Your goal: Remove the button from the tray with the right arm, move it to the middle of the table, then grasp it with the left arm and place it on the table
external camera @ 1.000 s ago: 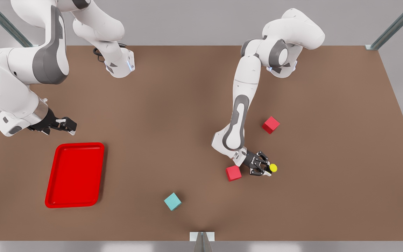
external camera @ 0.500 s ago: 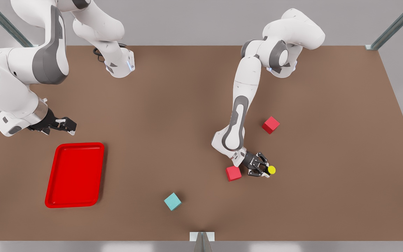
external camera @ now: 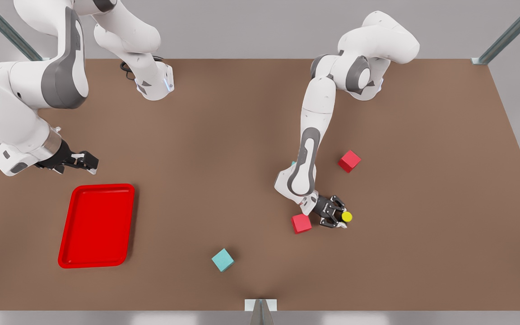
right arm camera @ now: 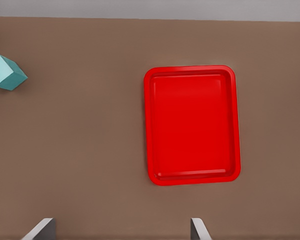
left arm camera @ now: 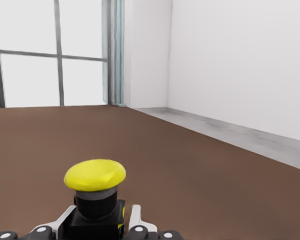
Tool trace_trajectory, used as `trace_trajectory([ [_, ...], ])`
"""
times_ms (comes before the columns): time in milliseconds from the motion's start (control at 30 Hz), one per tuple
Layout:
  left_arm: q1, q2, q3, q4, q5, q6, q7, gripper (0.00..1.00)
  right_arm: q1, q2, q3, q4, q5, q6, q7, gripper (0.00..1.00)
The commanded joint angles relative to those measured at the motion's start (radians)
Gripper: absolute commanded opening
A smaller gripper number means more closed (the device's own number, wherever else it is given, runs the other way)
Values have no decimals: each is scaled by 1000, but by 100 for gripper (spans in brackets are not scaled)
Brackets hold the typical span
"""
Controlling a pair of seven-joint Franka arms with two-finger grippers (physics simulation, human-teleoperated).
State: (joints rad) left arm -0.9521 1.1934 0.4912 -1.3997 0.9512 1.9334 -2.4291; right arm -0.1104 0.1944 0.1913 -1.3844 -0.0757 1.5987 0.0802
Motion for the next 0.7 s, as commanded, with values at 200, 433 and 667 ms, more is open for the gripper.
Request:
trace_trajectory([
  [200, -2, 3, 1, 1, -65, -47, 137, 100, -8, -3, 0, 1, 4, 0, -8, 100],
  [433, -1, -6, 7, 4, -63, -24, 142, 100, -5, -1, 0, 1, 2, 0, -2, 100],
  [667, 22, -23, 10, 4, -57, -18, 148, 100, -6, -3, 0, 1, 4, 0, -7, 100],
])
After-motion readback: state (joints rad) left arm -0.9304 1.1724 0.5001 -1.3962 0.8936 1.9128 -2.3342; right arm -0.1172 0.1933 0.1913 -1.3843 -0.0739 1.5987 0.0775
